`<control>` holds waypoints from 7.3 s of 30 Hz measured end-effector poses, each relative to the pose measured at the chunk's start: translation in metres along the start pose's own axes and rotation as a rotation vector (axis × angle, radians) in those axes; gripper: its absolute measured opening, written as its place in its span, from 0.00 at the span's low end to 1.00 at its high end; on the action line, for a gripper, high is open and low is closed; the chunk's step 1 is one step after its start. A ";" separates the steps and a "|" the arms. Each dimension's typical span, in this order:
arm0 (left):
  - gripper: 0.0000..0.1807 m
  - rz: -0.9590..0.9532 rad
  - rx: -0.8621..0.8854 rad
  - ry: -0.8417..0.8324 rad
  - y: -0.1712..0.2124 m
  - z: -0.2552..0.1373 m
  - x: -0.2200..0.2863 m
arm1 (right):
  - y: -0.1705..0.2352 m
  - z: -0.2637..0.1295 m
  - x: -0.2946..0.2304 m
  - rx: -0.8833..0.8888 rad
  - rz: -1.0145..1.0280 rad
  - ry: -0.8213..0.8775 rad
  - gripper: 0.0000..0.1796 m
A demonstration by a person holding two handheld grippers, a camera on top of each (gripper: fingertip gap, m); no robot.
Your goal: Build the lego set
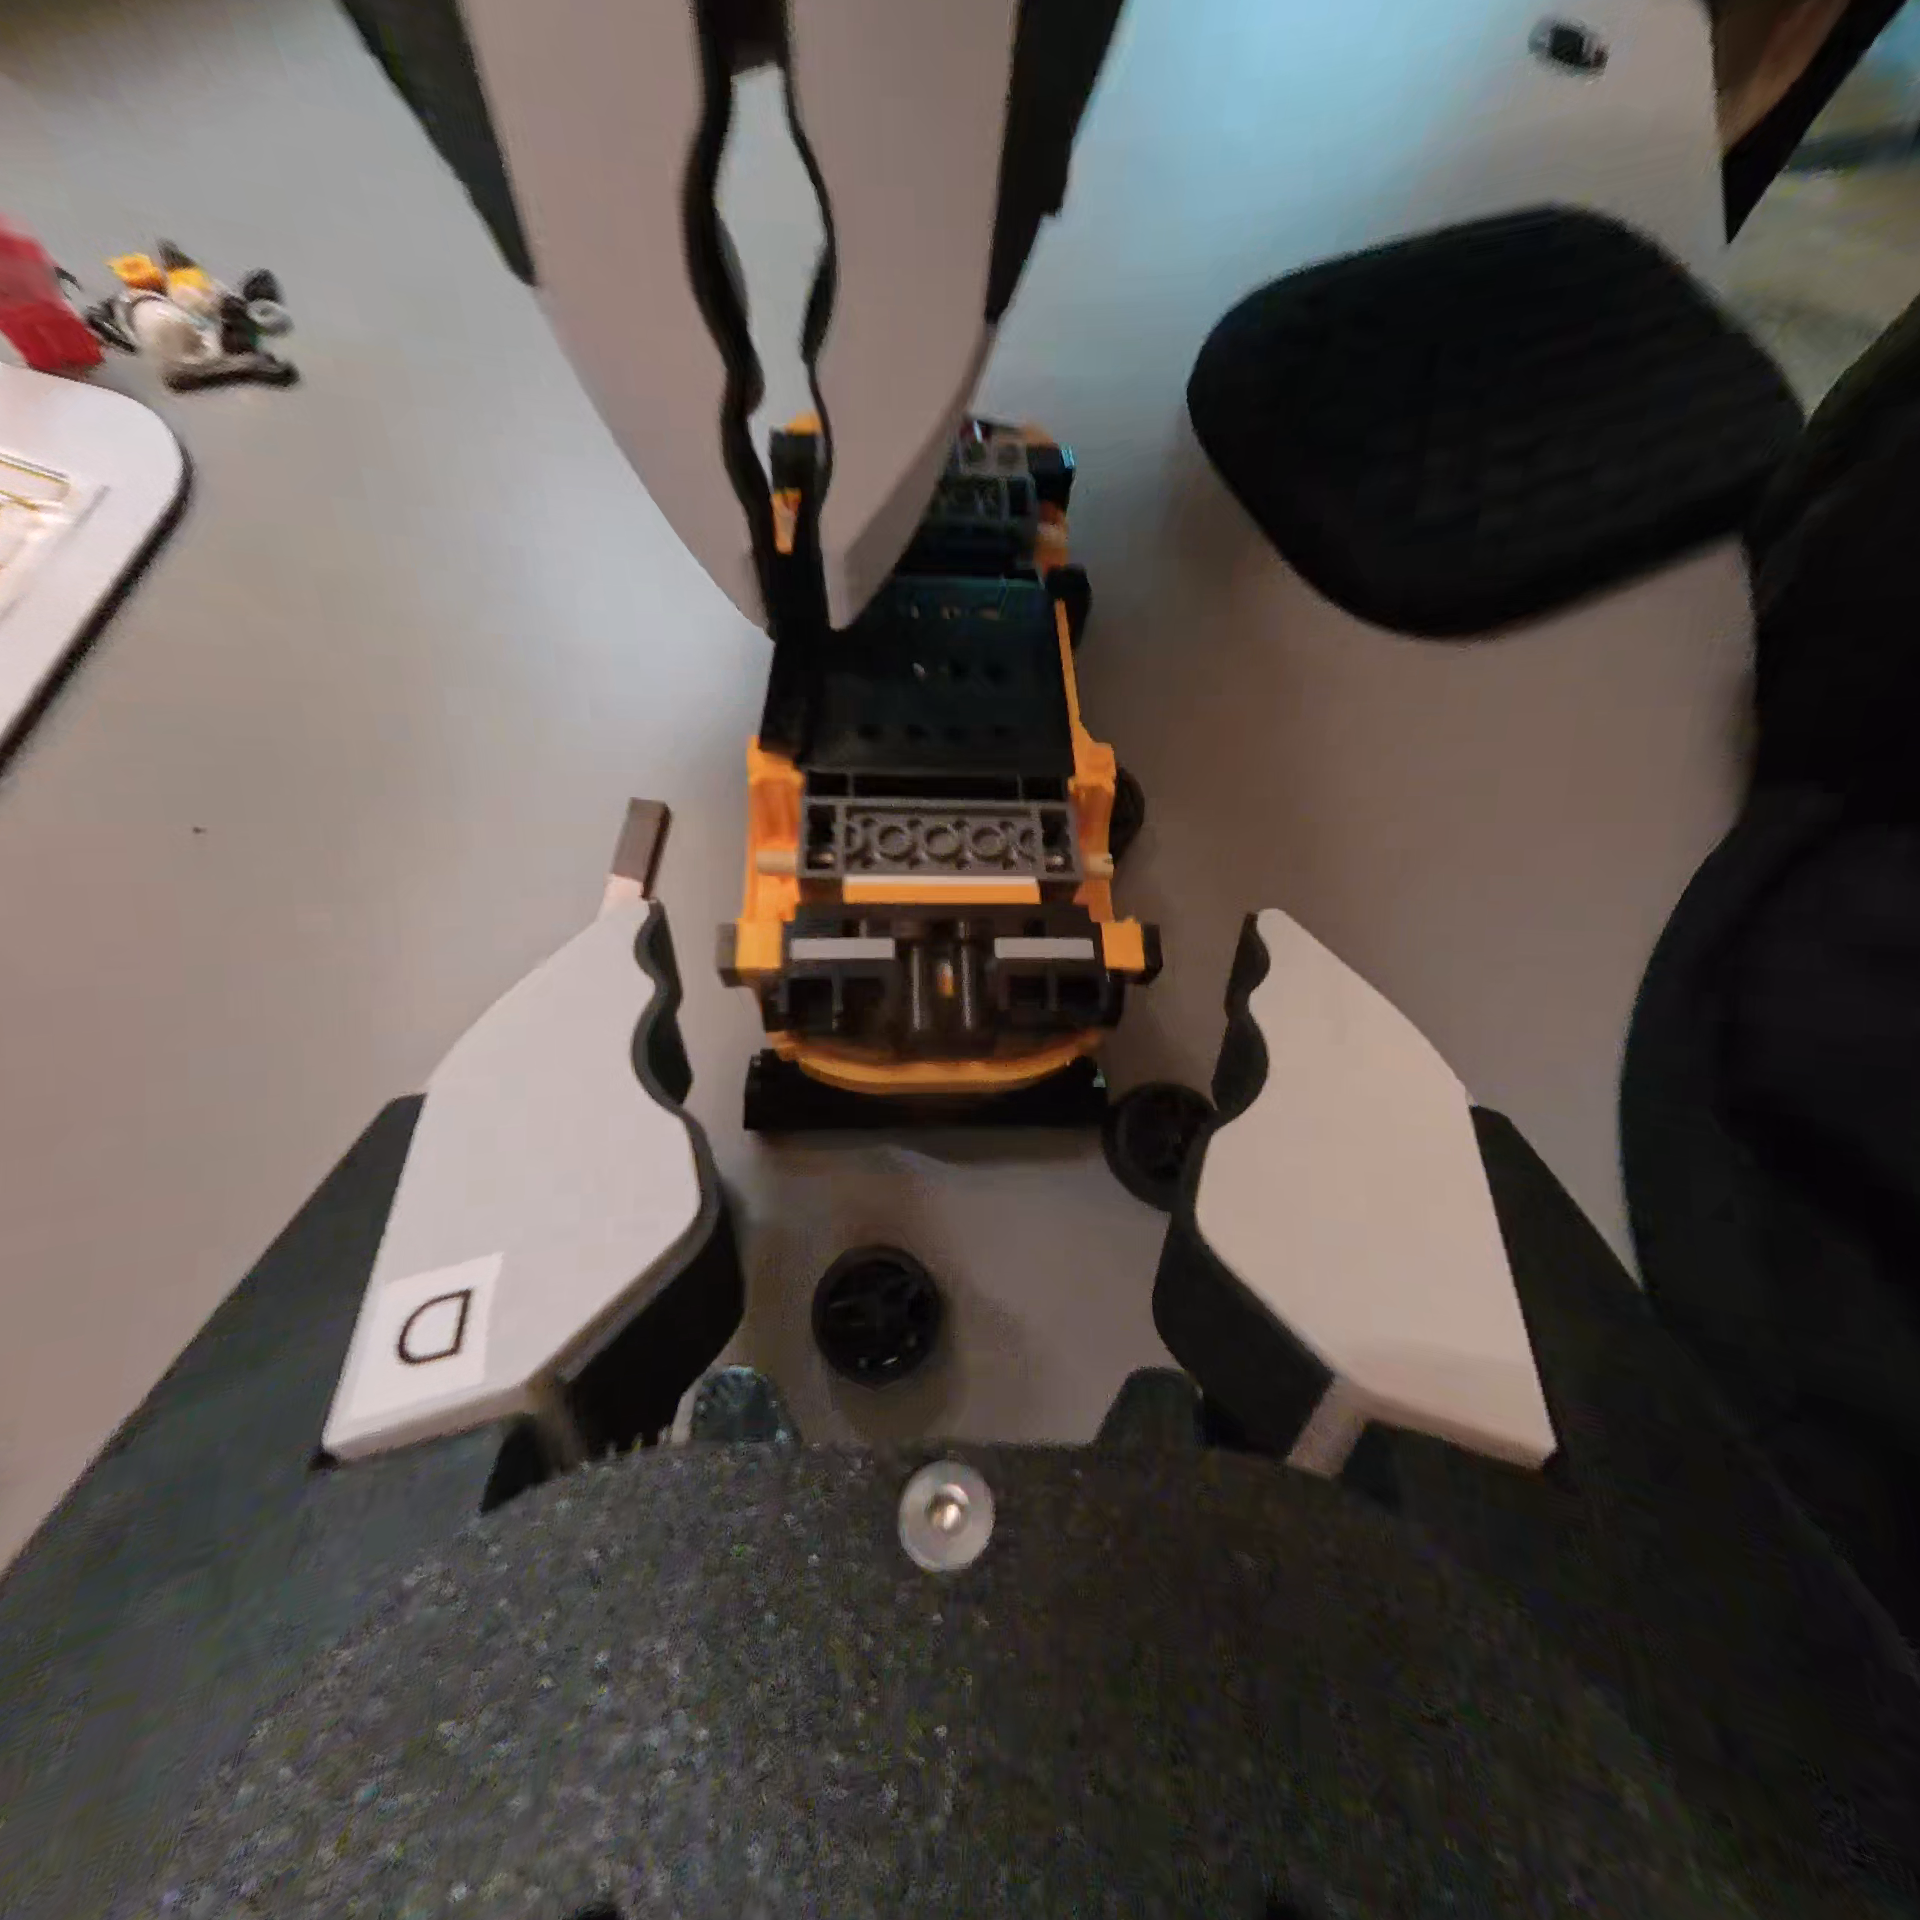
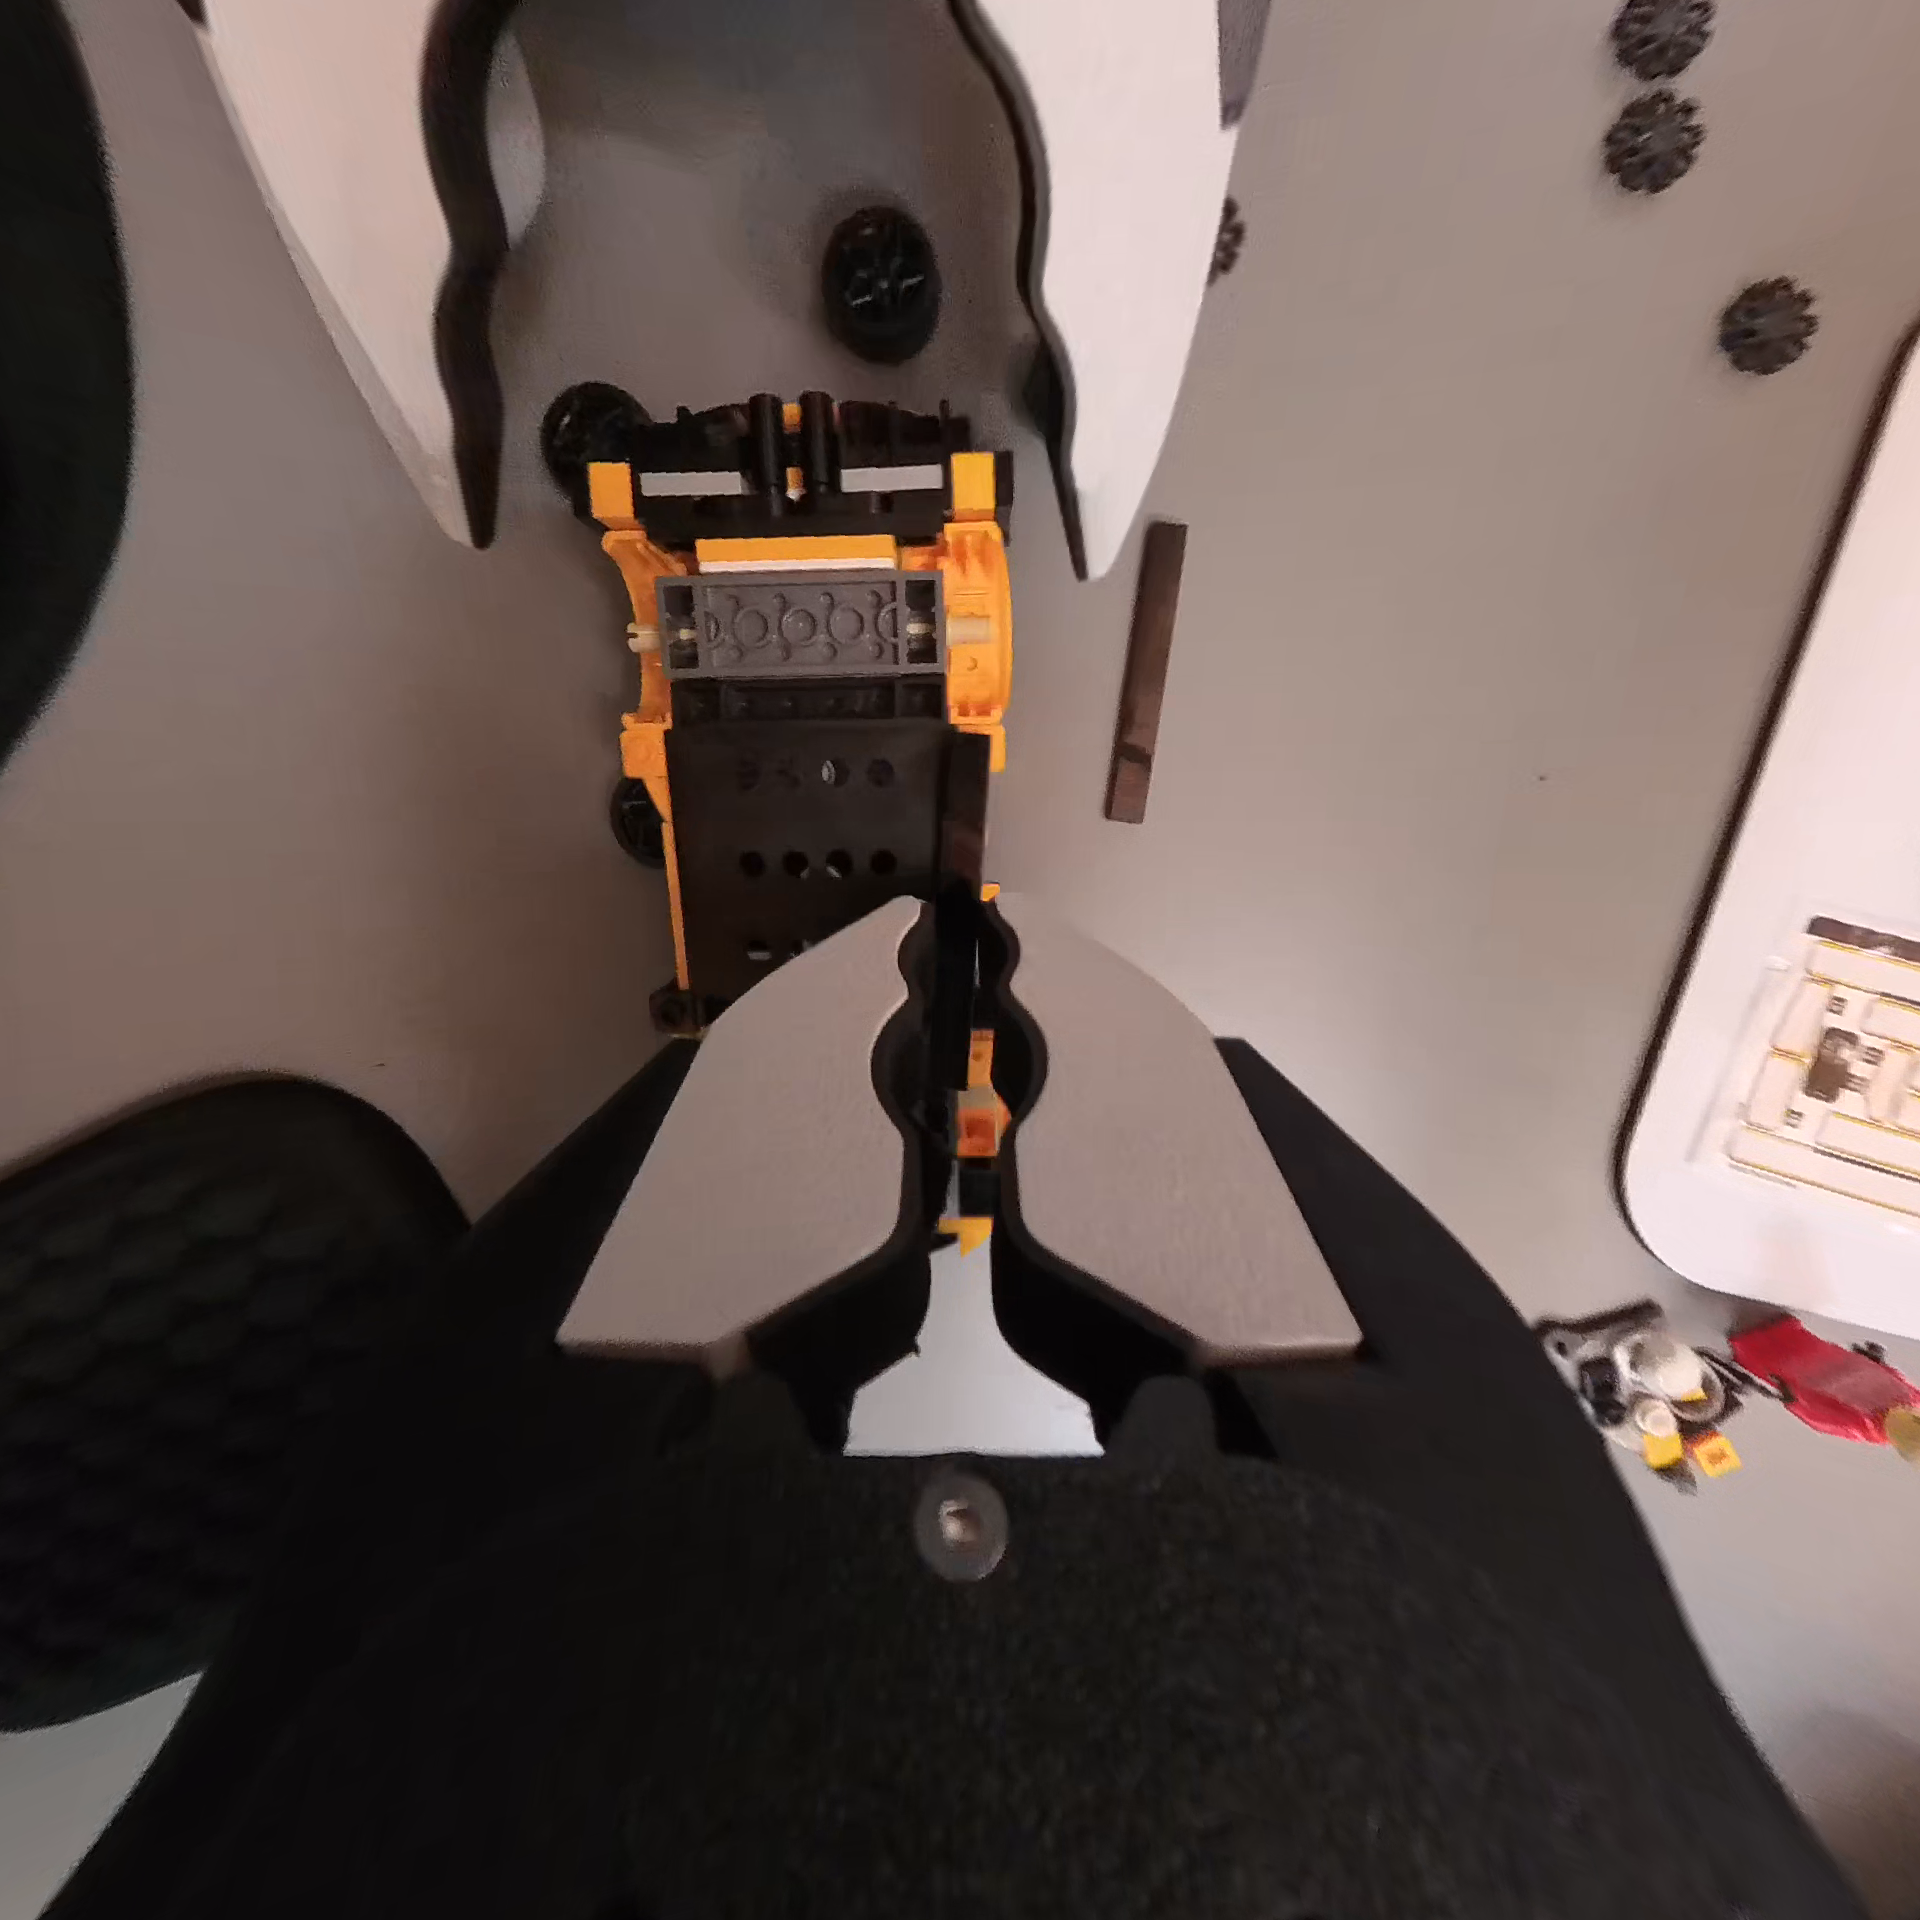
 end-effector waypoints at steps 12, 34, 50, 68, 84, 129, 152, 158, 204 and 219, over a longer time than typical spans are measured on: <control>0.46 0.067 -0.041 -0.063 0.006 0.013 -0.002 | -0.002 0.001 0.006 -0.041 -0.008 -0.075 0.05; 0.46 0.127 -0.010 -0.072 0.008 0.014 -0.004 | 0.011 0.008 -0.027 -0.019 0.058 0.032 0.52; 0.46 0.150 0.001 -0.077 0.013 0.013 -0.004 | -0.004 0.030 -0.026 -0.116 0.016 -0.008 0.38; 0.49 -0.106 0.267 0.130 0.008 -0.028 -0.025 | 0.005 0.006 -0.022 -0.060 0.138 -0.041 0.38; 0.44 -0.516 0.563 0.319 0.002 -0.052 -0.045 | 0.000 -0.086 0.004 0.027 0.228 0.085 0.38; 0.33 -1.199 1.153 0.541 -0.011 -0.013 -0.015 | -0.069 -0.027 -0.007 0.080 0.353 0.319 0.38; 0.32 -1.191 0.898 0.707 -0.010 -0.015 0.005 | -0.028 -0.072 -0.015 0.415 0.463 -0.174 0.23; 0.32 -1.149 0.805 0.763 -0.013 -0.014 0.010 | -0.030 -0.064 -0.020 0.489 0.437 -0.184 0.13; 0.32 -1.174 0.706 0.812 -0.010 0.006 0.008 | -0.017 -0.038 -0.016 0.390 0.780 -0.252 0.04; 0.32 -1.144 0.732 0.854 -0.010 0.003 0.010 | -0.021 -0.042 -0.015 0.399 0.824 -0.275 0.08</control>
Point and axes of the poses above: each gripper's, where its closed fingertips meet, z out along the fingers, y out of its underside, x = y × z across the jaws, the point moved 6 cm from there along -z, back along the fingers, and after that the axes turned 13 degrees about -x, right-handed, at the moved point
